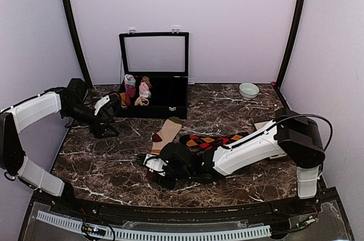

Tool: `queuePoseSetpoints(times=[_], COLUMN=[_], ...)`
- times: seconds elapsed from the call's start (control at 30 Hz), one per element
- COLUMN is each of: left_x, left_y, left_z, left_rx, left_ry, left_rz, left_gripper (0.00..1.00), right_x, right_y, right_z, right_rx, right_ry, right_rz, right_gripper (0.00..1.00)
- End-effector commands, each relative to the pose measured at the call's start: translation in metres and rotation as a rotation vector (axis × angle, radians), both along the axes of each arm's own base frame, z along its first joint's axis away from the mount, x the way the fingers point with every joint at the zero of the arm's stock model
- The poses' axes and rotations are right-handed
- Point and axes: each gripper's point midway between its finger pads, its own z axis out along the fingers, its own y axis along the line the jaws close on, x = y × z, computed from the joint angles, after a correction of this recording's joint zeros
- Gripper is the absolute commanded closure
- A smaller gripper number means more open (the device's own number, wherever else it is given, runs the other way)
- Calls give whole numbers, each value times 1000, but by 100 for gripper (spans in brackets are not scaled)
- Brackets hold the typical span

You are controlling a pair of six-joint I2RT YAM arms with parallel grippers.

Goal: Roll the socks
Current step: Roll the sock at the center of the board.

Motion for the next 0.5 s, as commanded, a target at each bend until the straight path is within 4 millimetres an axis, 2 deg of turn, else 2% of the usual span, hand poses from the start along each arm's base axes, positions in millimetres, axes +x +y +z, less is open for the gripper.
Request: queuePoseSetpoints(times=[0.0, 0.1, 0.23, 0.3, 0.47], left_x=[-23, -27, -35, -43, -70], left_y=[-5, -5, -12, -18, -25], left_z=[-7, -12, -13, -16, -43], left_rx=[-35, -20, -28, -29, 96], left_ry=[6, 8, -20, -33, -1], left_rz=[-80, -104, -152, -191, -297], left_gripper=[8, 9, 9, 9, 9], right_x=[0, -4, -8, -6, -8], right_y=[0, -3, -17, -19, -18], right_z=[-13, -15, -28, -25, -28], right_rx=[-14, -10, -23, 11, 3], right_ry=[21, 44, 78, 85, 115], right_rz=[28, 29, 9, -13, -5], right_gripper=[54, 56, 58, 59, 63])
